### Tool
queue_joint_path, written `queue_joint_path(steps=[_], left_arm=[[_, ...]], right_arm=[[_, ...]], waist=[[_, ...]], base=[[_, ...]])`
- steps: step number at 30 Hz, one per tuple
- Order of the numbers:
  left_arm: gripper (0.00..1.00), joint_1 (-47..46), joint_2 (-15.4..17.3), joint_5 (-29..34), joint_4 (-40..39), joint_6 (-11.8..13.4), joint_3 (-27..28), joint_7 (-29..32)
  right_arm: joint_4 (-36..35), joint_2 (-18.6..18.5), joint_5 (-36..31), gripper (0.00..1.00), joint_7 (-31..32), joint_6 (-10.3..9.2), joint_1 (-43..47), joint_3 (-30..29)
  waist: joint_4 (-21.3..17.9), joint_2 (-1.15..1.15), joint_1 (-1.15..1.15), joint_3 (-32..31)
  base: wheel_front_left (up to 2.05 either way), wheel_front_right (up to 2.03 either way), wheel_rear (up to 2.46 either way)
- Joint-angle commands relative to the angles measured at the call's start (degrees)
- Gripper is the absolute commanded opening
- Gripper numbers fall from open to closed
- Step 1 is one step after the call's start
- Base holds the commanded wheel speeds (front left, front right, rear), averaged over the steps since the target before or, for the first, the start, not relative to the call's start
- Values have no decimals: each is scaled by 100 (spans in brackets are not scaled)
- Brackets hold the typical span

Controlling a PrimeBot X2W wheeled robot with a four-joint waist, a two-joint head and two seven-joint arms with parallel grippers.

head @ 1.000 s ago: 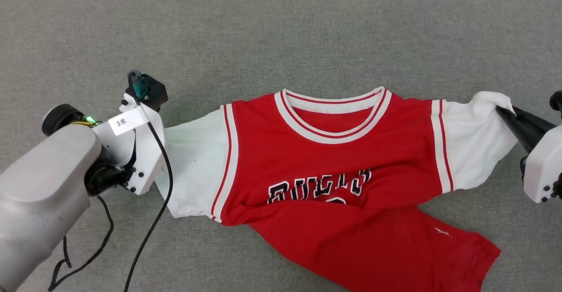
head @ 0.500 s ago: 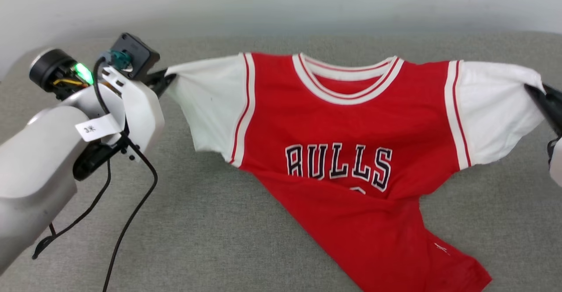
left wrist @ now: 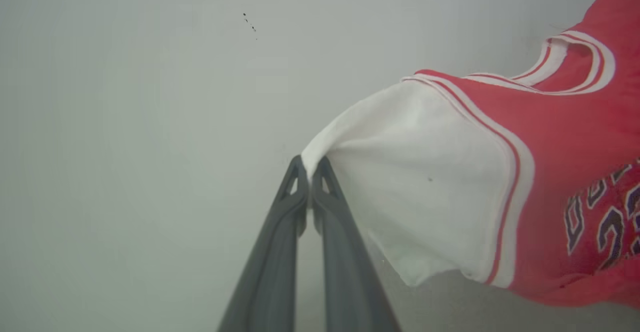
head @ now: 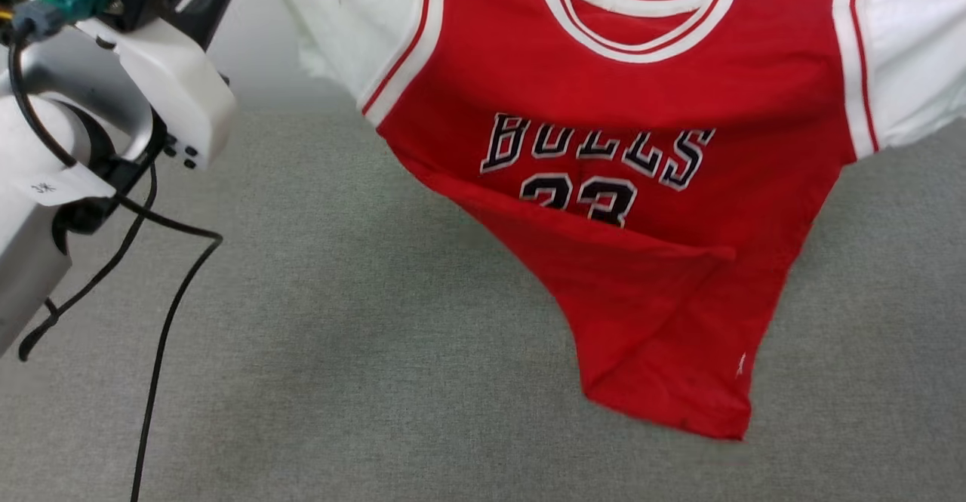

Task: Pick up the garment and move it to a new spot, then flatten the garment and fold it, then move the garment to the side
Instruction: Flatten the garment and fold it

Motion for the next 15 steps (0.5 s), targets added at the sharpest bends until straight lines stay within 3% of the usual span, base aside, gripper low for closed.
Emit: queue_joint_path(steps=[1, 8, 15], left_arm=[[0, -81, 3, 38, -10, 32, 20, -7], [0, -490, -80, 119, 78, 39, 173, -91], [0, -1230, -267, 228, 389, -71, 360, -116]], right_arm=[[-30, -50, -81, 0, -17, -10, -168, -11], [-47, 90, -164, 0, 134, -10, -939, 292], [298, 238, -192, 0, 192, -9, -2192, 658]], waist=[[-17, 0, 0, -14], [-126, 0, 0, 186], [-185, 0, 0, 845]], base=[[0, 0, 0], [0, 0, 0], [0, 0, 0]])
